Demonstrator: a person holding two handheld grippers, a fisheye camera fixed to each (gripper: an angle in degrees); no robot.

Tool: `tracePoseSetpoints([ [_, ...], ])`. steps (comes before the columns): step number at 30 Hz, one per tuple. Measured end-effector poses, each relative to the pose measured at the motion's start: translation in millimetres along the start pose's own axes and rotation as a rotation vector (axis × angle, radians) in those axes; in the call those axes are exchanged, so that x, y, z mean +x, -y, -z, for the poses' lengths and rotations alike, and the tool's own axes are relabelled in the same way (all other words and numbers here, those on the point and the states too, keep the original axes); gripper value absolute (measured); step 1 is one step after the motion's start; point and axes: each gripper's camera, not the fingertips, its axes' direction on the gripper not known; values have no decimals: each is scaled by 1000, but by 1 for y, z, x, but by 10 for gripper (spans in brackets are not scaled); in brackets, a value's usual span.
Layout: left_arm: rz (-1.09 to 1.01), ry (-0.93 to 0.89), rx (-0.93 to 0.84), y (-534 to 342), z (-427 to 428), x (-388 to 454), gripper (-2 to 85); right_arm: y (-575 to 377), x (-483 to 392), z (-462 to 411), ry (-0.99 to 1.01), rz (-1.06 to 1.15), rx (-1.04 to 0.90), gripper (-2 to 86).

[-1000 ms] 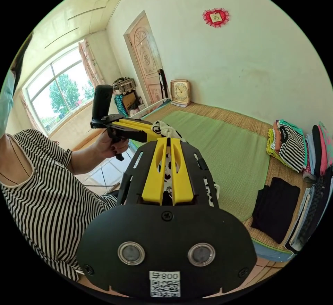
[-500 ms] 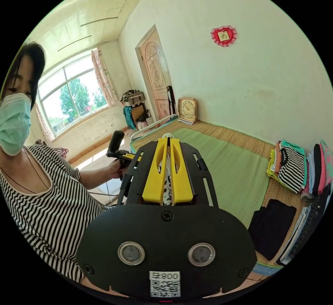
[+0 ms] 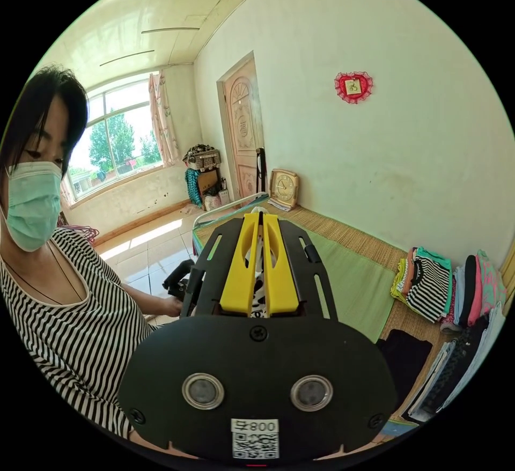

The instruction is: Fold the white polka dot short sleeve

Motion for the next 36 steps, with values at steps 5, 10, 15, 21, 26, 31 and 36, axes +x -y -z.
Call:
tracePoseSetpoints([
  [5,44,40,-40,3,-39,11,88,6,-7,11,34,4,29,7],
  [10,43,113,-52,15,-59,14,103,17,-13,29,30,13,33,7],
  [15,0,227,-12,32,-64,38,108,24,-13,47,14,7,48,7],
  [21,-27,246,28,58,-71,72,44,32,1,66,20,-41,72,6],
  [26,13,198,56,51,-51,94,20,37,12,86,-11,-66,75,6],
  [31,39,219,129,22,20,121,14,35,35,117,-54,-120,94,7],
  [36,4,412,309,8,141,172,10,29,54,145,-49,-163,130,7],
])
